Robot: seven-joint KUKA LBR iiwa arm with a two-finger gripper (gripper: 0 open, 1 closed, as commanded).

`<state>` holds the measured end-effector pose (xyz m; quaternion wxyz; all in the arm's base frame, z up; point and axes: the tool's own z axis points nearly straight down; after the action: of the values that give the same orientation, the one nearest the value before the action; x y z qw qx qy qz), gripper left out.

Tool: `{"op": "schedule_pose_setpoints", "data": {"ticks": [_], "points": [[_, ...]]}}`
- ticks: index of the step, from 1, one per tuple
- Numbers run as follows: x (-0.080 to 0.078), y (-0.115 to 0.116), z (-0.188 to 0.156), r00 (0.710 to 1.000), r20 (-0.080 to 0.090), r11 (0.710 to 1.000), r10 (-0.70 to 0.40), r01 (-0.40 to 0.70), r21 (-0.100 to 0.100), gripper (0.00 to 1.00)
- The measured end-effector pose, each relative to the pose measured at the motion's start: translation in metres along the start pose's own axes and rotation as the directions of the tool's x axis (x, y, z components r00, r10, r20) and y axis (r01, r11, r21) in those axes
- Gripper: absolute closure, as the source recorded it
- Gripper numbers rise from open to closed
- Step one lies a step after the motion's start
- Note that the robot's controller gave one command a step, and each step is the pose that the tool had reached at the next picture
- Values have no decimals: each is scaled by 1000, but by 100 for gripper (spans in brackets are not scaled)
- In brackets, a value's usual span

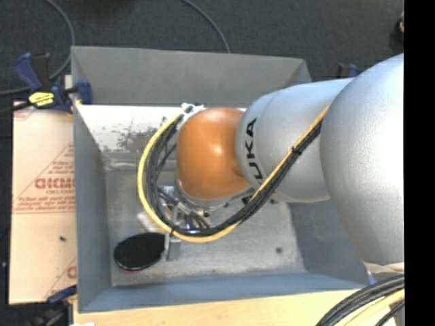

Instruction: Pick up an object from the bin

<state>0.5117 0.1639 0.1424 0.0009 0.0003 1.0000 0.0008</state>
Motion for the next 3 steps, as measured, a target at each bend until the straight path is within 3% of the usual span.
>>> {"op": "schedule_pose_setpoints", "data": {"ticks": [1,2,3], "points": [[13,51,75,929,-11,929,-370,370,-3,0],[10,73,-5,929,7,929,-370,370,-1,0],[12,51,75,930,-8,930,-367,367,-4,0]]}}
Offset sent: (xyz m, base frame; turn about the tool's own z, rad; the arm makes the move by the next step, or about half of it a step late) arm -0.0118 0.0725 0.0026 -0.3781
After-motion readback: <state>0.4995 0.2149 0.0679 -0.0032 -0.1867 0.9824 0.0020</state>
